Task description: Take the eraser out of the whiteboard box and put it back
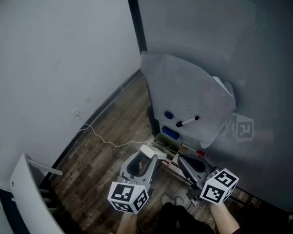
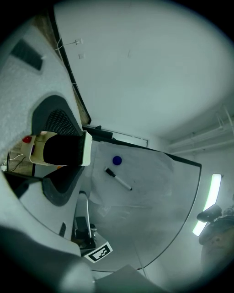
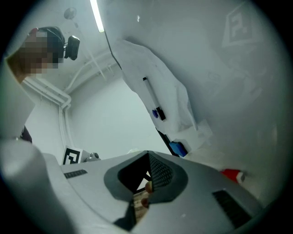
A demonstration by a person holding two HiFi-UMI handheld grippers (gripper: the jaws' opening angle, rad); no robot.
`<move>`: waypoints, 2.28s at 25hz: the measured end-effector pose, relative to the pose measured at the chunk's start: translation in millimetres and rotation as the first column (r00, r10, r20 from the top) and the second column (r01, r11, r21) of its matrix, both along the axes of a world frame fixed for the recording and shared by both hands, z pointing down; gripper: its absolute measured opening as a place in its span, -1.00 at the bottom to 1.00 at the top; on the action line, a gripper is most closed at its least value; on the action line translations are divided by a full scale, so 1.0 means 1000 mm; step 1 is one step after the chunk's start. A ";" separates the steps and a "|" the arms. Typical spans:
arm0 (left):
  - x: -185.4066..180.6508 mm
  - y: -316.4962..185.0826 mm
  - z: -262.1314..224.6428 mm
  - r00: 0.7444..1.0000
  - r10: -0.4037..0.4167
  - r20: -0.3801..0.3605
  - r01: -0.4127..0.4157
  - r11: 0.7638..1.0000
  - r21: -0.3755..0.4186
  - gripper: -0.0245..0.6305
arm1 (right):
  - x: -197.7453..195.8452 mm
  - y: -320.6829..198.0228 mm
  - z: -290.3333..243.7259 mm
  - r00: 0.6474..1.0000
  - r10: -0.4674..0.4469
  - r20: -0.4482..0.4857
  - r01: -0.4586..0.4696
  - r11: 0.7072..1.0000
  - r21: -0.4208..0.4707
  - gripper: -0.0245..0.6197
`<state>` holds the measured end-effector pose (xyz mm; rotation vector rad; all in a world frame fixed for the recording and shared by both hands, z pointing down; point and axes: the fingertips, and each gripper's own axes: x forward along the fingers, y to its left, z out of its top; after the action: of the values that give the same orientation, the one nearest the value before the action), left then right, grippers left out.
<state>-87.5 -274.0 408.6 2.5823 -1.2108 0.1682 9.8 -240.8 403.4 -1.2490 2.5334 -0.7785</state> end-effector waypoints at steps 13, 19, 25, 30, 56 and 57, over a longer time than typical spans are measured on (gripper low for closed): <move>0.014 -0.014 0.052 0.997 -0.006 0.071 0.006 1.000 -0.006 -0.33 | 0.003 0.002 0.032 1.000 -0.013 0.000 0.013 0.999 -0.052 -0.91; 0.023 -0.018 0.069 0.996 0.007 0.093 -0.005 1.000 -0.025 -0.33 | 0.012 0.000 0.040 1.000 -0.003 0.001 0.003 0.998 -0.068 -0.91; 0.028 -0.018 0.076 0.993 0.028 0.116 -0.025 0.999 -0.025 -0.32 | 0.013 -0.001 0.047 1.000 -0.009 0.003 0.009 0.997 -0.082 -0.91; 0.028 -0.017 0.078 0.995 0.031 0.093 -0.028 0.999 -0.038 -0.30 | 0.013 -0.002 0.052 1.000 -0.012 0.005 0.012 0.996 -0.092 -0.91; 0.030 -0.003 -0.012 0.999 0.047 -0.006 -0.047 0.999 0.028 -0.45 | 0.005 -0.003 -0.024 0.999 -0.031 0.023 0.029 0.998 0.049 -0.91; 0.031 -0.002 -0.018 0.999 0.047 -0.011 -0.046 0.998 0.036 -0.47 | 0.005 -0.003 -0.030 0.999 -0.033 0.025 0.032 0.998 0.061 -0.91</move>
<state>-56.7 -275.8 390.2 2.6396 -1.1603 0.1427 14.6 -243.4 373.3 -1.1742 2.5428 -0.7145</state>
